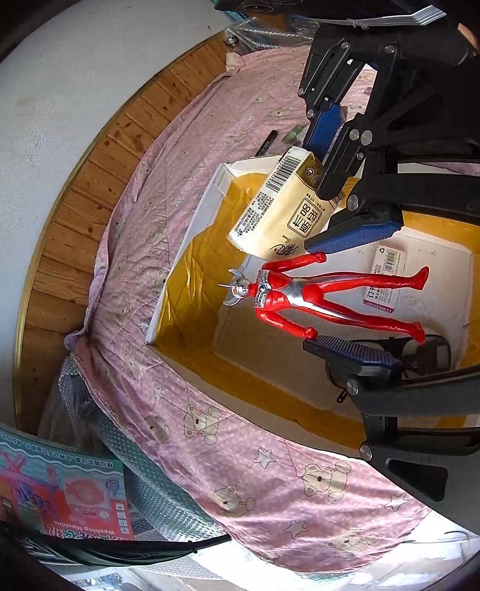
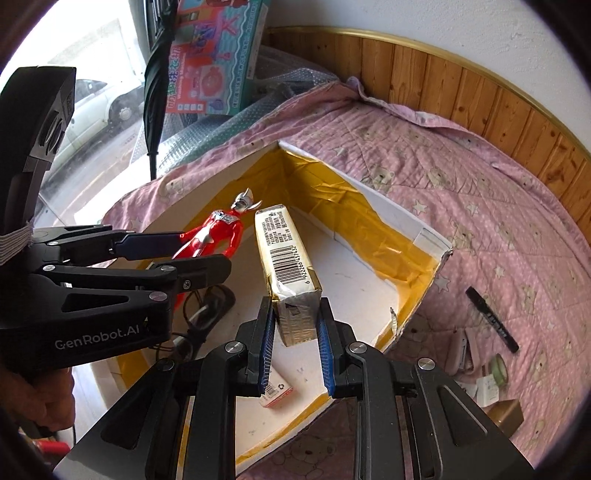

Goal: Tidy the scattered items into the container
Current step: 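Carry the red figure and gold tissue box over the cardboard box with both tools, then open the left tool to drop the red figure while the right tool drops the tissue box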

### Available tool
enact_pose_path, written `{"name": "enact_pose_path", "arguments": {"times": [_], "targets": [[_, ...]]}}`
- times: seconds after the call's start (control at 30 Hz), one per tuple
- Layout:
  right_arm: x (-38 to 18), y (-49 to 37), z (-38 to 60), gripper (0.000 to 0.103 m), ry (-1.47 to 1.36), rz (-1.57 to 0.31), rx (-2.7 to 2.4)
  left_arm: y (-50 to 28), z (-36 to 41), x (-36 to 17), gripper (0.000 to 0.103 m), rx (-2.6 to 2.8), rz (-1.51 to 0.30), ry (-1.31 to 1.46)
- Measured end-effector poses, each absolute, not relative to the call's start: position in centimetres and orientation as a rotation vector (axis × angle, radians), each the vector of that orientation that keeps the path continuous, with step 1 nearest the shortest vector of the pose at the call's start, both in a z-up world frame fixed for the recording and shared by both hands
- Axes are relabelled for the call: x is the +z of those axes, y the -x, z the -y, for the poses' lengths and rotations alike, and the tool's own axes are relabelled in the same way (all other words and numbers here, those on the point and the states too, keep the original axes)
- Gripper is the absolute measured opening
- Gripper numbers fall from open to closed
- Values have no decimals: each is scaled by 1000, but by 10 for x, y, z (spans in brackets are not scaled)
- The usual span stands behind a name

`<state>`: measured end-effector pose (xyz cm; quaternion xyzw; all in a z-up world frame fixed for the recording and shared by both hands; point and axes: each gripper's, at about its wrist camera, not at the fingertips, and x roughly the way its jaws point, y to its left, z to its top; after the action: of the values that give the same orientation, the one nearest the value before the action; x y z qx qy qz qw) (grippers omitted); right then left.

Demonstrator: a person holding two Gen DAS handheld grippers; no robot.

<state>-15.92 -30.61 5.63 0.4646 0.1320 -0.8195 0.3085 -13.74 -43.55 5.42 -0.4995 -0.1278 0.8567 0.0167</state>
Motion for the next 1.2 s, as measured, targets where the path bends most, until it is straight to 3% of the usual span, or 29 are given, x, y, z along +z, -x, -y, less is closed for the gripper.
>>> {"name": "enact_pose_path", "arguments": {"times": [0.43,1.2], "targets": [[33,182,320,23,-1287,-452,-2165,183,427,17,47,2611,179,1716],[21,190,332,23,-1311,-486,-2171,209,439,-15,48,2581,191,1845]]}}
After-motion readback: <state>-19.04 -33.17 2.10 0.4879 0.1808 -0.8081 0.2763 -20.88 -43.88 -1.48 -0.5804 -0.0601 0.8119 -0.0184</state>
